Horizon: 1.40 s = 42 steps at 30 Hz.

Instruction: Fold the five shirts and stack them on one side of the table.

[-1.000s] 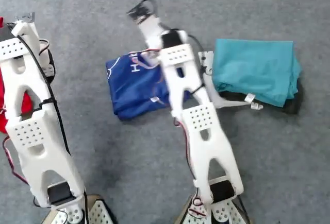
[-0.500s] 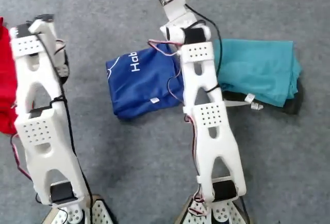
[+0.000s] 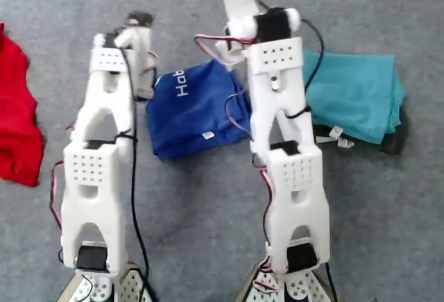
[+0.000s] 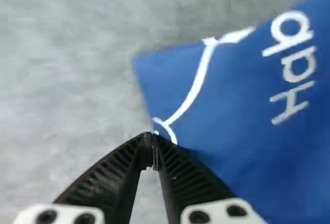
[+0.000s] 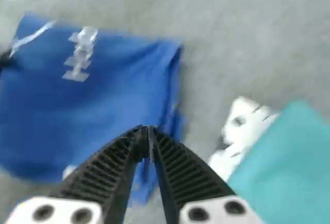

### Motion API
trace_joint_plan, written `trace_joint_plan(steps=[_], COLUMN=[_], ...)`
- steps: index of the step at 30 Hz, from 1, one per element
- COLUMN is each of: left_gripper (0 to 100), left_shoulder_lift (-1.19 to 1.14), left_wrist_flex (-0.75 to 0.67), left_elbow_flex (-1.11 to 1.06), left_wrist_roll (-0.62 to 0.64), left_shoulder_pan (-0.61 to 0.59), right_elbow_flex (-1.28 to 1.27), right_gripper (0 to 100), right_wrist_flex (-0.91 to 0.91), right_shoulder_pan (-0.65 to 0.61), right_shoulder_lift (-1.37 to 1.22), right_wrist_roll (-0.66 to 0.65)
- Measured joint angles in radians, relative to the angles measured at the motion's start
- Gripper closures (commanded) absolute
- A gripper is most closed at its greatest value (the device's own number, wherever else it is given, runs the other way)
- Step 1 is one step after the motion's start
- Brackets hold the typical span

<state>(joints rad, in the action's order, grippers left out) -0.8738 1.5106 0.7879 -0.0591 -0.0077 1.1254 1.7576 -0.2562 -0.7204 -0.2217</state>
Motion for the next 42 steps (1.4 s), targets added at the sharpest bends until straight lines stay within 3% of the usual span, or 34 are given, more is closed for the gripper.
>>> trace_joint_plan(steps=[8, 16, 21, 29, 36, 42], left_gripper=[97, 97, 97, 97, 97, 97], left_shoulder_lift=[-0.060, -0.060, -0.061, -0.068, -0.066, -0.066], left_wrist_flex=[-0.008, -0.008, 0.000, 0.152, 0.238, 0.239], left_elbow_flex=[0.006, 0.006, 0.028, 0.250, 0.390, 0.390], left_wrist_roll=[0.032, 0.032, 0.034, 0.034, 0.035, 0.035], left_shoulder_pan=[0.002, 0.002, 0.002, 0.003, 0.003, 0.115], right_elbow_flex=[-0.598, -0.844, -0.793, -0.511, -0.239, -0.290], right_gripper=[98.3, 98.3, 98.3, 98.3, 98.0, 98.1], right_wrist_flex=[-0.206, -0.399, -0.373, -0.249, -0.034, 0.000], right_shoulder_pan=[0.002, 0.163, 0.166, 0.048, 0.052, 0.109], right_shoulder_lift=[0.057, 0.089, 0.109, 0.189, 0.190, 0.288], right_wrist_roll=[0.080, 0.023, 0.015, 0.012, 0.012, 0.038])
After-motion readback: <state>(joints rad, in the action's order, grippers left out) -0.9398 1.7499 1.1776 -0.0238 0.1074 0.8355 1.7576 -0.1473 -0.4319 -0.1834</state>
